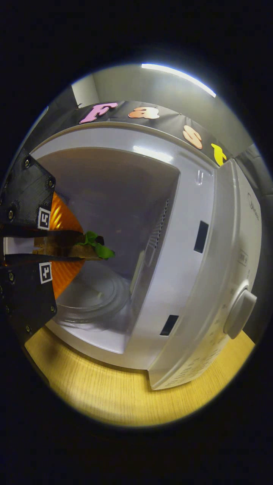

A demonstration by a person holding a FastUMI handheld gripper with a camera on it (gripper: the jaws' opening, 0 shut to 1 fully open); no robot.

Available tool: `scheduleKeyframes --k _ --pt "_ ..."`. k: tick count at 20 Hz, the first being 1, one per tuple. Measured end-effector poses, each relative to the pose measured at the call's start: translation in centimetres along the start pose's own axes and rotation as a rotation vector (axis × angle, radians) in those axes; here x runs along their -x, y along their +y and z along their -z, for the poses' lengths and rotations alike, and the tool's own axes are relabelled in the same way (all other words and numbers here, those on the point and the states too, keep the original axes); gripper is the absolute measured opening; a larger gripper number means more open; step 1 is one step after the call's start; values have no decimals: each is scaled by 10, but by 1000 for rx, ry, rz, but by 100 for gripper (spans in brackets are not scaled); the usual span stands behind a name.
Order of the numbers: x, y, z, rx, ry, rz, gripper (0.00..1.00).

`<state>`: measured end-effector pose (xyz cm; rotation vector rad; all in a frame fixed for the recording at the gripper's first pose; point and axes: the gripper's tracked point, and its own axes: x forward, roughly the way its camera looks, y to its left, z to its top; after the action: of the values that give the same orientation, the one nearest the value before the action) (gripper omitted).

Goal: Open the microwave, put the food inside, and close the microwave door.

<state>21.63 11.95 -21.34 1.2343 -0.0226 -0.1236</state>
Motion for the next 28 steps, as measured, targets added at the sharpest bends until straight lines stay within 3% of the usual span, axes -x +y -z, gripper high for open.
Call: scheduleKeyframes --k 3,7,8,10,11,17,21,28 --pt "-3 -7 8 37 7 19 21" --pt "0 -12 3 33 -3 14 40" --pt "3 -6 -1 35 -3 -7 48" --pt "6 7 -4 70 -21 -19 76" --pt "6 5 -7 102 -22 -2 96" --pt "24 -5 -6 97 53 33 97" --pt "50 7 -11 118 81 -12 97" --pt "117 13 -6 336 220 -64 97"
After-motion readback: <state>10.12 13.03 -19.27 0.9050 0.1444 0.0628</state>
